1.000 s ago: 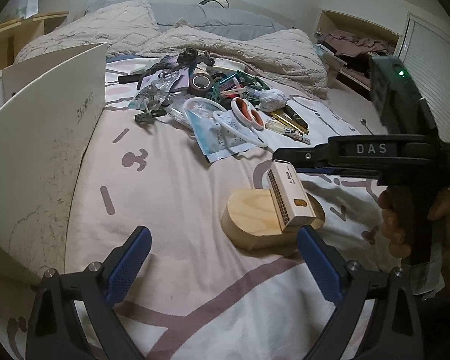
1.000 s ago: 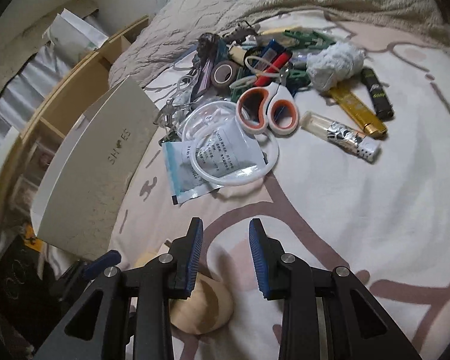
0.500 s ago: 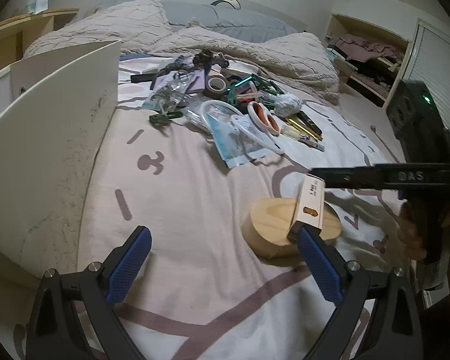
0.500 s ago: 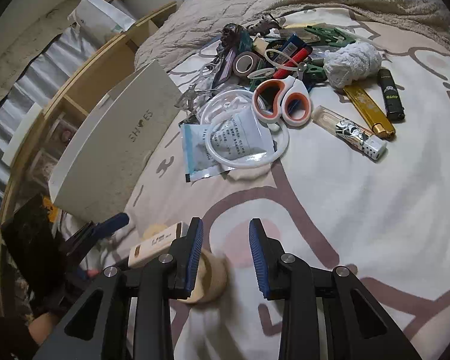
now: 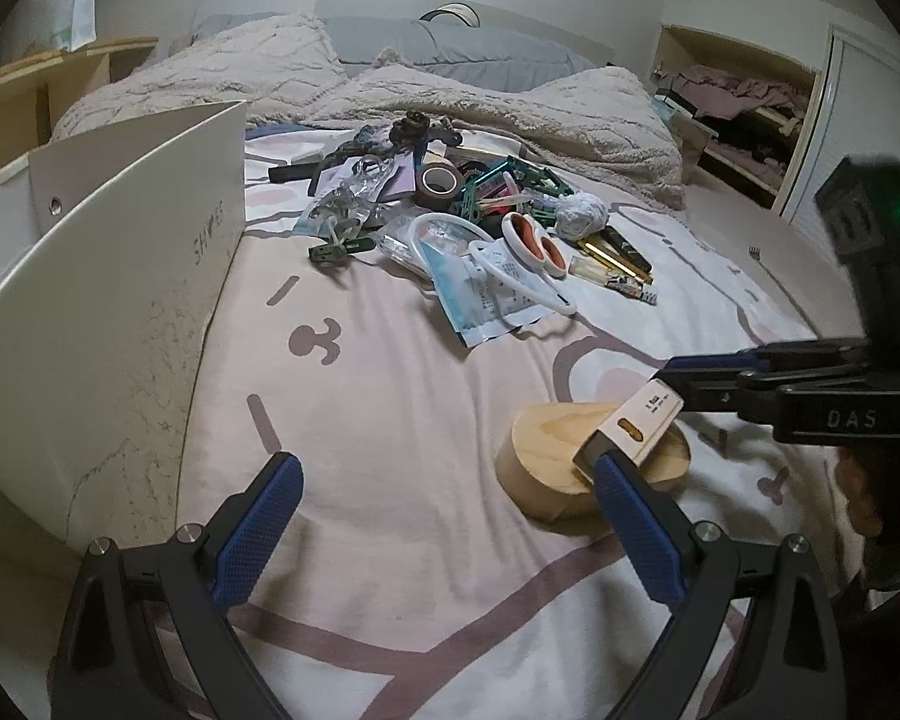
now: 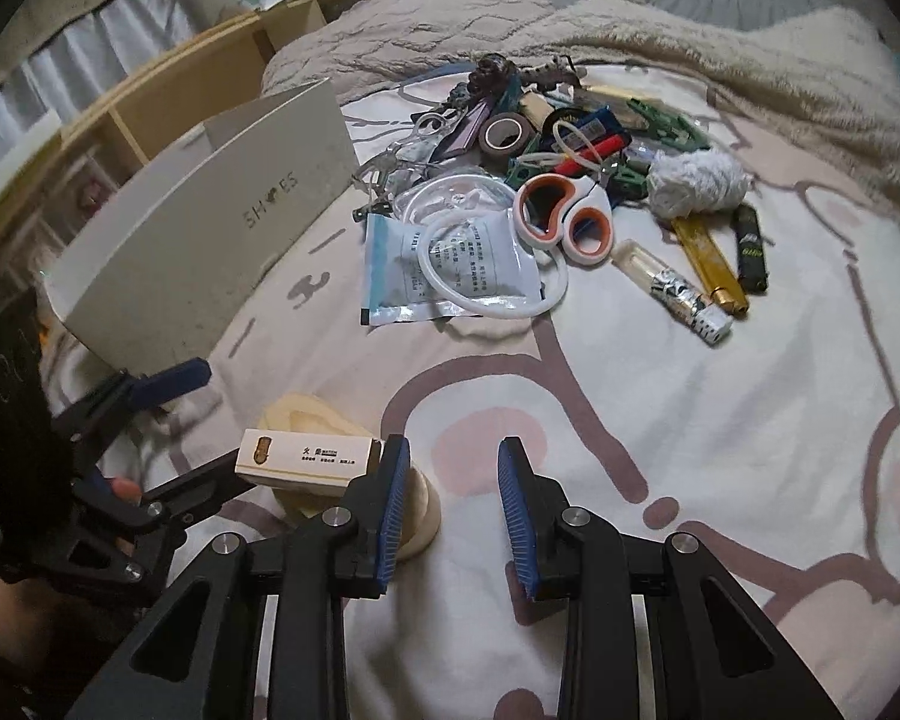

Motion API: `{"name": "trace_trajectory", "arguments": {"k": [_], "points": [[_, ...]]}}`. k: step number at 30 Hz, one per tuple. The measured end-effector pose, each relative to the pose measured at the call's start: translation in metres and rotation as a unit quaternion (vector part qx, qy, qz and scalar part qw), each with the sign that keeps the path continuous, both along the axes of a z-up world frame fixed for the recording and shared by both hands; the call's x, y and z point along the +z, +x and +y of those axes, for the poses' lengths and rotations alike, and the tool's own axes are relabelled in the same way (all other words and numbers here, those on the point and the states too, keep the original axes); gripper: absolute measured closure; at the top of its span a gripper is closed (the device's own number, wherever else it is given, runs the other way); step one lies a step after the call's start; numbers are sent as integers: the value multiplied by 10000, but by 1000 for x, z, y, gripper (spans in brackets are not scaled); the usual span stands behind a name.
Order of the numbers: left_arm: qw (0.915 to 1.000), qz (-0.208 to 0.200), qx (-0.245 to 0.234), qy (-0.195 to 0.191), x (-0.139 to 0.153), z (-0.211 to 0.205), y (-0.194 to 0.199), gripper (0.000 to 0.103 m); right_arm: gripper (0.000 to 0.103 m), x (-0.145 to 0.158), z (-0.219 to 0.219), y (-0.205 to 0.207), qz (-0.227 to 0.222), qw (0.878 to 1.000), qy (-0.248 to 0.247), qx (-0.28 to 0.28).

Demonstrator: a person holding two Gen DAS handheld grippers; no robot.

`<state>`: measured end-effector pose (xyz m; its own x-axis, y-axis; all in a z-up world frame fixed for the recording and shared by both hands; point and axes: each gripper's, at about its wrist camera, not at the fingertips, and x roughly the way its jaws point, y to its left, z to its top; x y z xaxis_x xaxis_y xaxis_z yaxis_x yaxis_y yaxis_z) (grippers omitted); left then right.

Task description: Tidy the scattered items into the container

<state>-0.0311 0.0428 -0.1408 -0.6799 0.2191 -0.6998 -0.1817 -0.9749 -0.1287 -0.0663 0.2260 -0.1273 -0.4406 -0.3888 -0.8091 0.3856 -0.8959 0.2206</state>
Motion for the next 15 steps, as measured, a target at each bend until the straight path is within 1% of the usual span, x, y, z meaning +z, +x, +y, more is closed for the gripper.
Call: {"name": "trace_trajectory", "arguments": {"k": [4, 8, 9, 13, 15], "points": [[10000, 15, 38, -79, -1, 1, 0, 5, 71, 3, -7, 7, 137, 9994, 315, -75], [9998, 22, 70, -168, -1, 2, 0, 5, 71, 5, -13, 10, 267, 9979, 584, -38], [9998, 16, 63, -174, -1, 2, 0, 5, 71, 5, -13, 10, 249, 9981, 564, -57], [9997, -78, 149, -158, 1, 2, 1, 5, 71, 2, -1, 8, 39, 9994, 228, -261], [9993, -22, 267, -253, 2, 2, 3, 5, 71, 2, -1, 10, 43, 9991, 300, -303]]}}
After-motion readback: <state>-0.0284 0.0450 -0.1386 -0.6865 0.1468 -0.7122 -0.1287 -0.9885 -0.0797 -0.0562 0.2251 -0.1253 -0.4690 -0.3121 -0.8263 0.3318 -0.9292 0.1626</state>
